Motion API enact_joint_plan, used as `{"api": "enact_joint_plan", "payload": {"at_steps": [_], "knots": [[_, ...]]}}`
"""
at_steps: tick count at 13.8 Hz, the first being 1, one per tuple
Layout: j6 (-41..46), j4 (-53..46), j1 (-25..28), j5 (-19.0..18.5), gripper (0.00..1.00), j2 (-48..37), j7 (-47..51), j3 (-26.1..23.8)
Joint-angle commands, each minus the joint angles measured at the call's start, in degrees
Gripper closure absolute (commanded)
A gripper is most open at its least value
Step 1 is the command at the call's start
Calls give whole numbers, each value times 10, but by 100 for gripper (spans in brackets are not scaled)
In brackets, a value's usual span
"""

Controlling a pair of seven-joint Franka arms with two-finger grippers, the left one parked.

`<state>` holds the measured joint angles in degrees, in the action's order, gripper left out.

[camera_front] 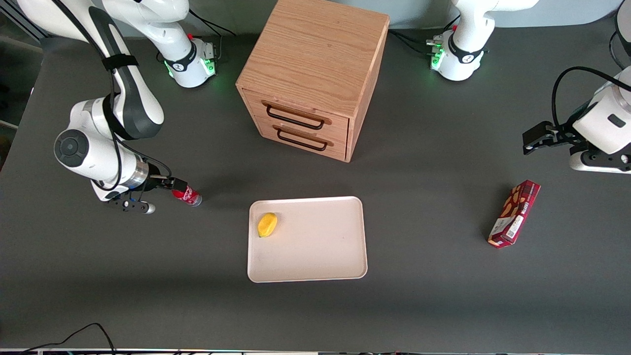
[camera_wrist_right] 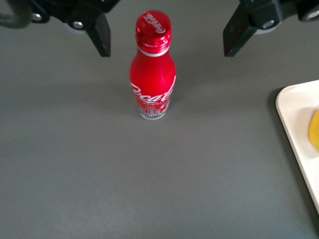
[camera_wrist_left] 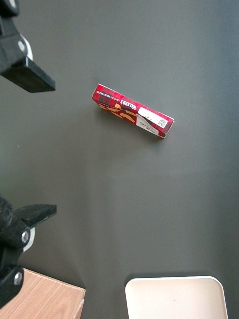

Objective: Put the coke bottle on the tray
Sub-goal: 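Close the right gripper around the bottle's body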

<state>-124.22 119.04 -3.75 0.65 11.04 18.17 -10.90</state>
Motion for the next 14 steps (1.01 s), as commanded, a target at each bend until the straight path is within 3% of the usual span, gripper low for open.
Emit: {"api": "enact_joint_plan", "payload": {"at_steps": [1,3,4,9,14], "knots": [[-15,17,-2,8,19,-7,13,-2],[-12,17,-1,8,79,-8,13,-2],[-12,17,-1,8,99,-8,13,-2],[11,-13,6,8,100,-28,9,-5],[164,-236,7,1,100,-34,13,-41]]}}
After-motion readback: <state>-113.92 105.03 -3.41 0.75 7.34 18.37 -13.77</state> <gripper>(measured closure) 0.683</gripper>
